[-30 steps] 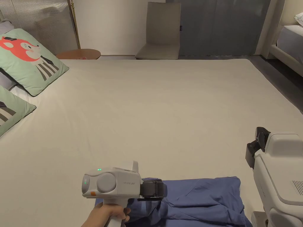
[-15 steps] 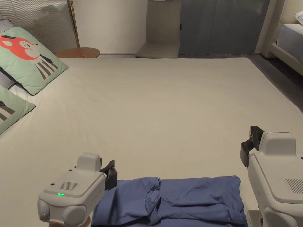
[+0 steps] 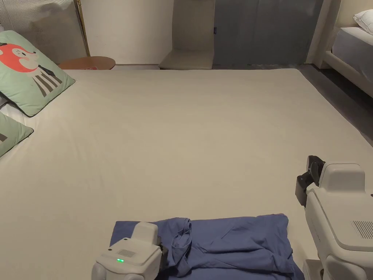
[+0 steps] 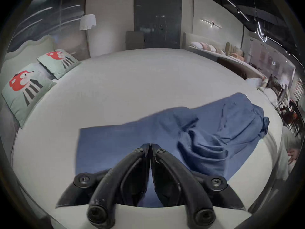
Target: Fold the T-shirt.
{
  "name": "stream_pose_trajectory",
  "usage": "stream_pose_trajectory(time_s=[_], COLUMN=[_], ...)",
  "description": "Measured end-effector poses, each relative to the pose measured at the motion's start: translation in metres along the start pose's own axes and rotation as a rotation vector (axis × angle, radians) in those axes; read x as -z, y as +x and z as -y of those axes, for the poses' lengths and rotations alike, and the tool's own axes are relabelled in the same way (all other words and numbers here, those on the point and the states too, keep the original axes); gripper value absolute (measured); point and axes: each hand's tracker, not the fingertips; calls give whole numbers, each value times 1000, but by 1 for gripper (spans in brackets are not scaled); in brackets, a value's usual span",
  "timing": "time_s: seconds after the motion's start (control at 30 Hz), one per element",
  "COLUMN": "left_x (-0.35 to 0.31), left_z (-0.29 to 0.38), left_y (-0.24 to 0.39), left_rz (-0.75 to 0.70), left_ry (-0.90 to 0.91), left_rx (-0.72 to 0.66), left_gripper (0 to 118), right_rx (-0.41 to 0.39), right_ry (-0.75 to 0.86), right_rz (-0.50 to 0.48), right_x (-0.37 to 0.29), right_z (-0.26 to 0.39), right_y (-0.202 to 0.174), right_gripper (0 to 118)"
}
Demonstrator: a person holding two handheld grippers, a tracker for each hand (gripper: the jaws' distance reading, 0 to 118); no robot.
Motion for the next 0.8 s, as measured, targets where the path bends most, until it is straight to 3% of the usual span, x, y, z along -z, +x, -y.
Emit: stream_pose_trajectory(time_s=[0.47, 0.63, 0.8], left_x=[17, -24, -63], left_z=[0, -32, -63], left_y=[53, 27, -42], left_rz=[85, 192, 374], left_ry=[-14, 53, 71], left_rx=[49, -96, -315], left_gripper=[0, 0, 0], right_rx=[8, 12, 10], right_ry=[-12, -10, -5], right_rz=[31, 29, 15], right_x=[-5, -5, -4], right_z=[3, 1, -2], right_y=[16, 15, 9], right_gripper=[1, 1, 1])
